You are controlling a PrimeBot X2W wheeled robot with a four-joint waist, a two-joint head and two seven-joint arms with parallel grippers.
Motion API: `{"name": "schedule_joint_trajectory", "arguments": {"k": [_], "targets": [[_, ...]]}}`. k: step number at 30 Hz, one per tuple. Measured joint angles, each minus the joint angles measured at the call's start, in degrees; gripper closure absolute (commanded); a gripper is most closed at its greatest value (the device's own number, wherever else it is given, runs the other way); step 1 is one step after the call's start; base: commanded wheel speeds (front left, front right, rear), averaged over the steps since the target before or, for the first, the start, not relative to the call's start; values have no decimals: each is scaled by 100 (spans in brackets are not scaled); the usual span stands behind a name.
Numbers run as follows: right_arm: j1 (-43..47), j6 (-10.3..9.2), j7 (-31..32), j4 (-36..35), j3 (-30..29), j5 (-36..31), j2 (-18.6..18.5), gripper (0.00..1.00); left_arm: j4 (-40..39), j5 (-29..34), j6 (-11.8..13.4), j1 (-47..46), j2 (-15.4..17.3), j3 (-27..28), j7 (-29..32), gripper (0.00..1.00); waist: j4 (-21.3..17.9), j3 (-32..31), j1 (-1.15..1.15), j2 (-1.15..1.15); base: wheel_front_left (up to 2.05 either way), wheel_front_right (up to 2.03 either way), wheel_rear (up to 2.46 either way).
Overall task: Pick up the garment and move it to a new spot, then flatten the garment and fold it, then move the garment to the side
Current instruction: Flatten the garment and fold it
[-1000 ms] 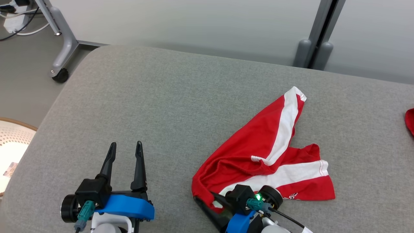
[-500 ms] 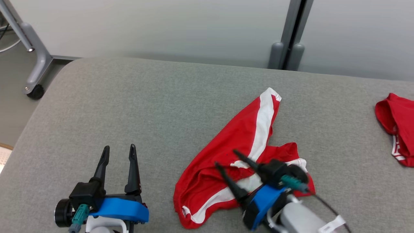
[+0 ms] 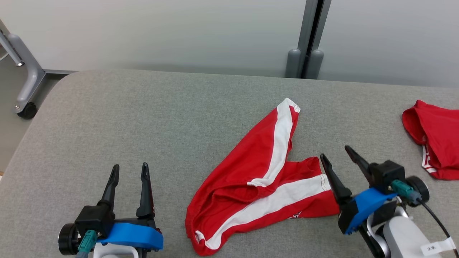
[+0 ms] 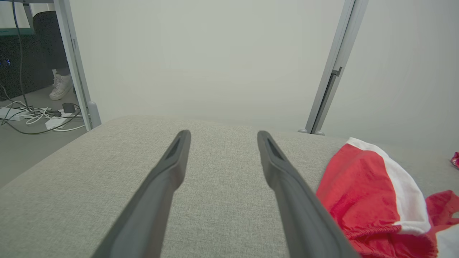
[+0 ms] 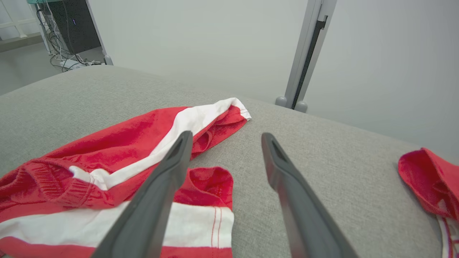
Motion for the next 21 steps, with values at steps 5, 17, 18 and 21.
{"name": "schedule_joint_trajectory", "arguments": {"k": [5, 17, 18, 21], "targets": [[352, 0, 241, -11, -127, -73, 75, 0, -20, 4, -11, -1, -1, -9, -1, 0, 53, 53, 0, 0, 0, 0, 0], [274, 0, 254, 916, -344, -152, 263, 0, -25, 22, -29, -149, -12, -51, 0, 0, 283, 330, 1, 0, 0, 0, 0], [241, 0, 249, 1006, -344, -156, 286, 0, -24, 22, -29, -149, -12, -52, 0, 0, 299, 348, 1, 0, 0, 0, 0], [99, 0, 182, 1348, -323, -146, 359, 36, -22, 22, -29, -152, -15, -52, 0, 0, 330, 396, 1, 0, 0, 0, 0]]}}
